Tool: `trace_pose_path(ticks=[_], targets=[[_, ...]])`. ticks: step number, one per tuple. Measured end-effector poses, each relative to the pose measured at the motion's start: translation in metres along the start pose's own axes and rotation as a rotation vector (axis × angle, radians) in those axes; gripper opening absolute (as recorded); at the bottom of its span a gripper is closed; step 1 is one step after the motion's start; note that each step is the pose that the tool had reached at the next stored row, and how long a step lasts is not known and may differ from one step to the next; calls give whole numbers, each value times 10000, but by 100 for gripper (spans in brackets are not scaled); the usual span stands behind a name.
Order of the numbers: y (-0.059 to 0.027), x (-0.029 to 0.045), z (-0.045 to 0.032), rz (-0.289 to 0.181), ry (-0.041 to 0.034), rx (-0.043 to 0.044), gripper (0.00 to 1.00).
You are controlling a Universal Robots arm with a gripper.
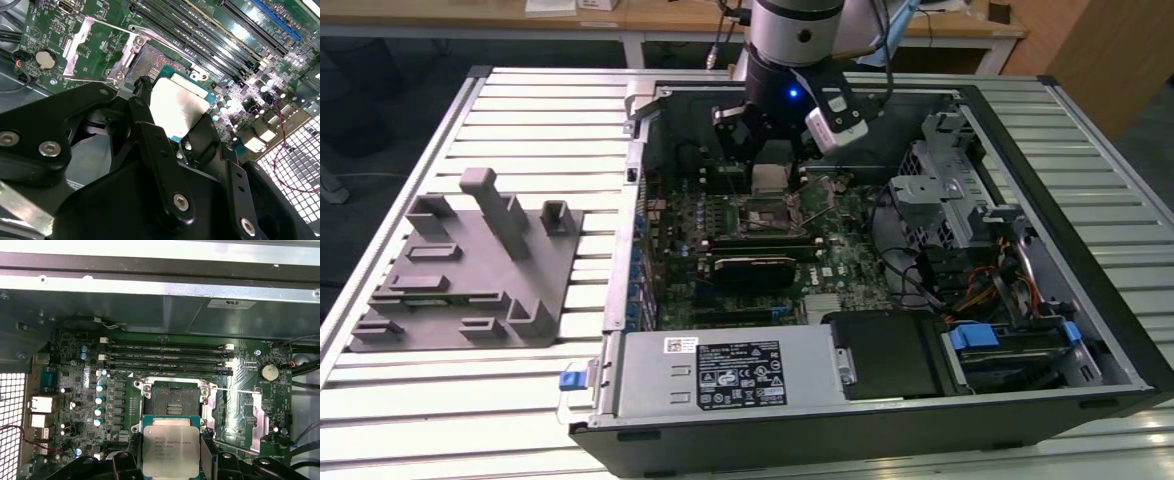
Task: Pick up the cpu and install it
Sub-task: 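Place the cpu into insertion slot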
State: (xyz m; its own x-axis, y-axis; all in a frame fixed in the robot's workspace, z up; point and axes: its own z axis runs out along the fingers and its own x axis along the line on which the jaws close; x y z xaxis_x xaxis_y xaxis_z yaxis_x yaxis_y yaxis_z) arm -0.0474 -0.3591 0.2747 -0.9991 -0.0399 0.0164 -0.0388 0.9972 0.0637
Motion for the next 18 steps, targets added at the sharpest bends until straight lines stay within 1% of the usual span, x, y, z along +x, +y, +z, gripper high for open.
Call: trace_pose_path(ticks=[4, 6, 8, 18], targets=[[0, 0, 2, 1, 0, 0, 55], [0, -1, 2, 107, -8, -3, 55], [0, -2, 4, 389, -26, -8, 55], [-1, -2, 19, 2199, -141, -36, 55]])
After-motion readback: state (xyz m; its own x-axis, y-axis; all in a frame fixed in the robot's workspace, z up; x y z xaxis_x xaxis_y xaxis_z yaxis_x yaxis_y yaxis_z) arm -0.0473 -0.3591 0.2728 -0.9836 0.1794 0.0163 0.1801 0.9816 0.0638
